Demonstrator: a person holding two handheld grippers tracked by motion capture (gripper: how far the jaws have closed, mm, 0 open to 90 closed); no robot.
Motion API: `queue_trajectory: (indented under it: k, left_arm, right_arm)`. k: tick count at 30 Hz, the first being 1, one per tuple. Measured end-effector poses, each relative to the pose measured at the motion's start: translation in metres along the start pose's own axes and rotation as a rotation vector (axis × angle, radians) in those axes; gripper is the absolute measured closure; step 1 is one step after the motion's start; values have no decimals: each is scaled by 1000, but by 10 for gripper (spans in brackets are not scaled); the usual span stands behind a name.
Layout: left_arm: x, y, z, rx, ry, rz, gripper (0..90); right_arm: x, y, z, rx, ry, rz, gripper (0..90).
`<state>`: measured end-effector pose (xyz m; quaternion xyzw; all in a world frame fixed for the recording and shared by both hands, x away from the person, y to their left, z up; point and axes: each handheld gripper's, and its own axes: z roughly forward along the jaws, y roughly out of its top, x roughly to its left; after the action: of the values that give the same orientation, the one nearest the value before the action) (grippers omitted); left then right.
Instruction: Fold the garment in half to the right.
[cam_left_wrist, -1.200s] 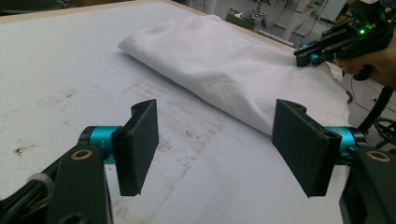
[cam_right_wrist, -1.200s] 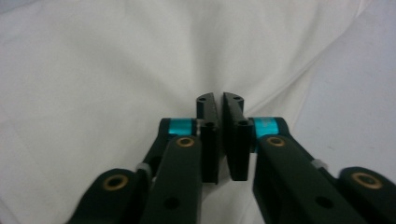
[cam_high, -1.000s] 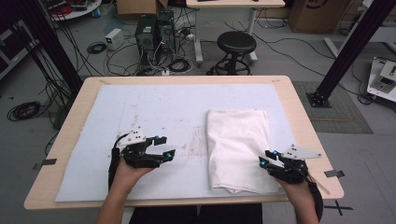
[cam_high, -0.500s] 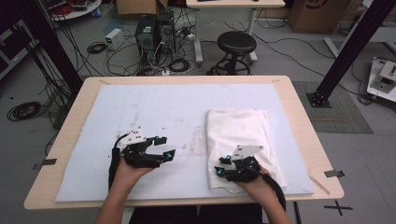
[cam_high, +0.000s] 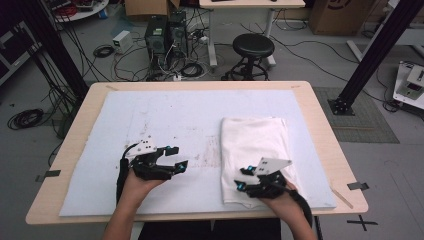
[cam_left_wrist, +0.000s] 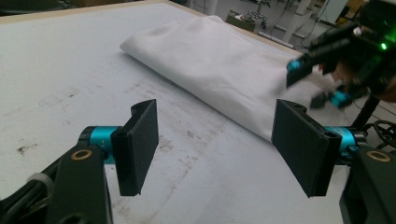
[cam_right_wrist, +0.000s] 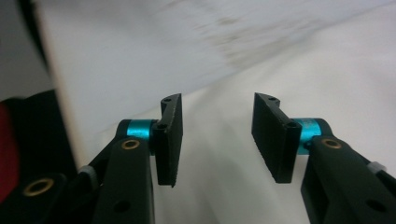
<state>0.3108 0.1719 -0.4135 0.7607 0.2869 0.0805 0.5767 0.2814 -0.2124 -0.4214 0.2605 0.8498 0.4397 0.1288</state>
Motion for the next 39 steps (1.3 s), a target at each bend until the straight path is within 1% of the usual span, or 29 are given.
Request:
queue_trajectory:
  k: [1,3,4,6,7,8,11,13,15,16,18,20,21,22,23,25,26,27,28,29,31,34,36,39]
  left_arm:
    - [0,0,0,0,0,-1,320]
    - [1,0,0,0,2,-1,320]
    - [1,0,0,0,1,0,319]
    - [1,0,0,0,2,-3,318]
    - [1,0,0,-1,0,-6,318]
    - [2,0,0,0,2,-5,318]
    - [2,0,0,0,2,-5,317]
    - [1,0,0,-1,2,-5,317]
    - [1,1,0,-1,3,-4,317]
    - [1,1,0,-1,2,-3,317]
    - [2,1,0,-2,2,0,317]
    - [2,1,-1,-4,2,-1,317]
    - [2,1,-1,-4,2,-1,317]
    - [3,2,-3,-8,6,0,317]
    - [4,2,-4,-12,6,-2,317]
    - [5,2,-7,-16,18,-4,317]
    - [5,3,-8,-18,25,-5,317]
    - [5,3,-9,-24,37,-7,317]
    - [5,4,-10,-28,35,-4,315]
    - [5,4,-11,-35,32,-5,315]
    - [4,4,-12,-31,25,3,315]
    - [5,4,-12,-29,25,1,315]
    - [6,4,-12,-33,27,-4,315]
    - [8,4,-14,-37,29,-3,314]
  right_arm:
    - [-9,1,-5,-7,-31,13,511]
    - [-26,1,-14,-1,-93,38,488]
    - [-34,2,-18,-4,-111,51,471]
    - [-47,2,-23,-14,-133,69,455]
    - [-53,3,-24,-20,-155,78,447]
    - [-57,5,-24,-24,-165,82,446]
    - [-71,13,-17,-18,-180,89,446]
    - [-80,22,-8,-10,-175,106,447]
    - [-89,34,1,12,-191,103,447]
    - [-95,41,6,9,-190,111,450]
    - [-105,54,18,11,-173,127,479]
    - [-116,65,36,33,-166,142,493]
    - [-116,65,36,33,-166,142,493]
    - [-122,69,45,52,-153,150,505]
    - [-132,76,68,96,-150,175,524]
    - [-141,79,86,146,-164,189,533]
    - [-144,81,92,162,-180,198,536]
    - [-147,82,95,156,-184,205,559]
    - [-151,81,100,136,-185,224,580]
    - [-154,82,105,138,-191,232,583]
    - [-158,83,112,150,-200,240,583]
    - [-160,86,117,150,-216,235,575]
    - [-159,88,117,151,-230,222,545]
    - [-154,93,112,139,-239,206,491]
